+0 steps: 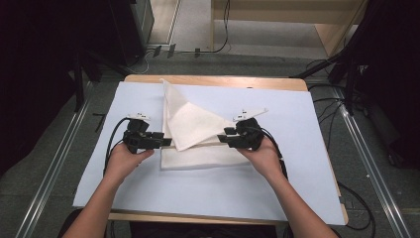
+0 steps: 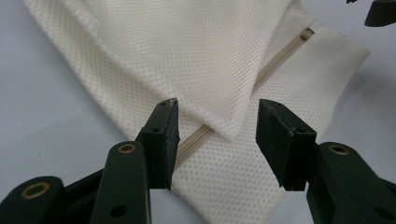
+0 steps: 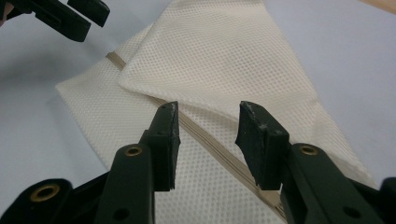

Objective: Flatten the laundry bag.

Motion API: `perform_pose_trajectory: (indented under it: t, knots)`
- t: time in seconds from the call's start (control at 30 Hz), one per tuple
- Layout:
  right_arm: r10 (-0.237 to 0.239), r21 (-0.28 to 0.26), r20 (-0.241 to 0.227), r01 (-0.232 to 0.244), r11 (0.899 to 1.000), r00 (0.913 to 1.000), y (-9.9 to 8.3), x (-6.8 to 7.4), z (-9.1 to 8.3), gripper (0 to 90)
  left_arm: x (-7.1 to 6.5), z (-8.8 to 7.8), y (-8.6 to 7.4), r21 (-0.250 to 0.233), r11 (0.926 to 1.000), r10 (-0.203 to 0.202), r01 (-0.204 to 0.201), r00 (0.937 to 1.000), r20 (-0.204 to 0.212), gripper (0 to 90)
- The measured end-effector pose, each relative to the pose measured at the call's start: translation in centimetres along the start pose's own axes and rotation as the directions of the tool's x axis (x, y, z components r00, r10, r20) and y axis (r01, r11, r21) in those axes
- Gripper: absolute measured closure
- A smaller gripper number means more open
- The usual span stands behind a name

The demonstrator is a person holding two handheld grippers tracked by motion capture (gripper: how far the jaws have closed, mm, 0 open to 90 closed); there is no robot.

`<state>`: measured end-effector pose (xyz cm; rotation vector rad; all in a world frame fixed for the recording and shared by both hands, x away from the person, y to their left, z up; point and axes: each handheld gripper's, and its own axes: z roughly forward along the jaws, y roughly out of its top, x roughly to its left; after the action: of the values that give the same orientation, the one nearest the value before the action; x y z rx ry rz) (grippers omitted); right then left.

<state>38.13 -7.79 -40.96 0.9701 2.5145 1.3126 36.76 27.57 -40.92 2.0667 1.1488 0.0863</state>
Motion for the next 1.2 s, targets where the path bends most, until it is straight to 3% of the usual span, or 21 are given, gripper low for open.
perform_pose_trajectory:
  t: [0.13, 0.43, 0.93, 1.2]
  knots:
    - [-0.037, 0.020, -0.015, 0.037, 0.999, 0.9992, 0.8, 0.6, 1.5, 58.9, 0.7, -0.8, -0.7, -0.016, 0.9997, -0.016, 0.016, 0.9997, -0.016, 49.1]
    - [-0.066, 0.030, -0.055, 0.068, 0.997, 0.9963, 2.2, 1.6, 4.1, 58.9, 1.6, -1.0, -1.6, -0.012, 0.9995, -0.031, 0.030, 0.9986, -0.043, 48.4]
    - [-0.132, 0.089, -0.116, 0.143, 0.986, 0.9844, 2.5, 4.0, 9.3, 48.6, 2.5, -1.4, -2.7, -0.027, 0.9979, -0.060, 0.058, 0.9969, -0.051, 47.1]
    - [-0.154, 0.097, -0.121, 0.166, 0.981, 0.9806, 2.3, 4.6, 10.2, 46.5, 2.4, -1.0, -2.9, -0.022, 0.9982, -0.056, 0.055, 0.9973, -0.048, 47.1]
